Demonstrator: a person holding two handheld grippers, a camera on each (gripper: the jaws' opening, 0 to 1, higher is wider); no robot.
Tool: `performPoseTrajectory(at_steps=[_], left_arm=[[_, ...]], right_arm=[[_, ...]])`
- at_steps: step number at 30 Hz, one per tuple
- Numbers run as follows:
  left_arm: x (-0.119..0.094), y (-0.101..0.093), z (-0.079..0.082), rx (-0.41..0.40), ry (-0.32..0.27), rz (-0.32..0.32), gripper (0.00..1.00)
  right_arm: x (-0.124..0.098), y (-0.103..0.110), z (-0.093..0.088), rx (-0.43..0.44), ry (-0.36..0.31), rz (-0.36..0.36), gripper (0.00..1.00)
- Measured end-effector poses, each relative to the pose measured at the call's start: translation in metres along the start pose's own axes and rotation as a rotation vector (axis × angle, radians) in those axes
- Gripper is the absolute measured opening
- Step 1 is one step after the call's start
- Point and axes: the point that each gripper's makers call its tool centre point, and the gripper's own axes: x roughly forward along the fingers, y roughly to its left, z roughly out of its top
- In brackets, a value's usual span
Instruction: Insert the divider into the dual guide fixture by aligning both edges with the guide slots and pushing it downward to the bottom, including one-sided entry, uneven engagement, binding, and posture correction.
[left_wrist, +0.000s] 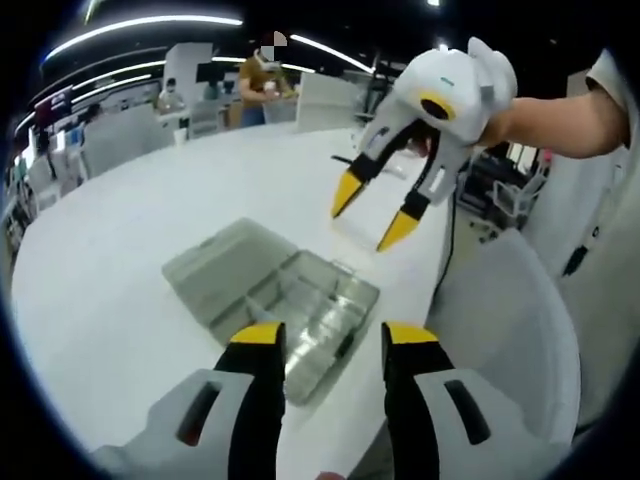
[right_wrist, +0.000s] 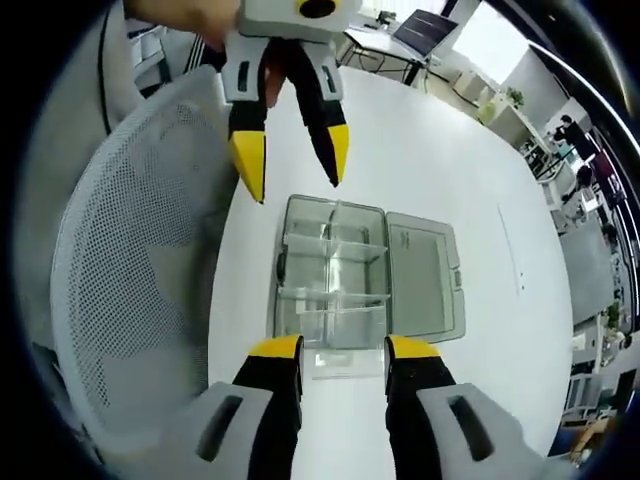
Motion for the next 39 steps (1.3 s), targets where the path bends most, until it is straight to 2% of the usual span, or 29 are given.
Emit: performPoseTrajectory(at_steps=[17, 22, 39], left_arm=[[0.005, 0.003, 0.006, -0.041, -0.007, 0.004, 0.36], [0.004, 0.005, 0.009, -0.055, -0.016, 0.006, 0.36], [0.003, 0.003, 0.028, -0.158, -0.090, -0.013, 0.34]], right_arm=[[-0.010, -0.002, 0.028, -0.007, -0.060, -0.054, 0.27], [-0.014, -0.005, 0.041, -0.006, -0.083, -0.072, 0.27], [-0.017, -0.001, 0.056, -0.018, -0.125, -0.108, 0.27]])
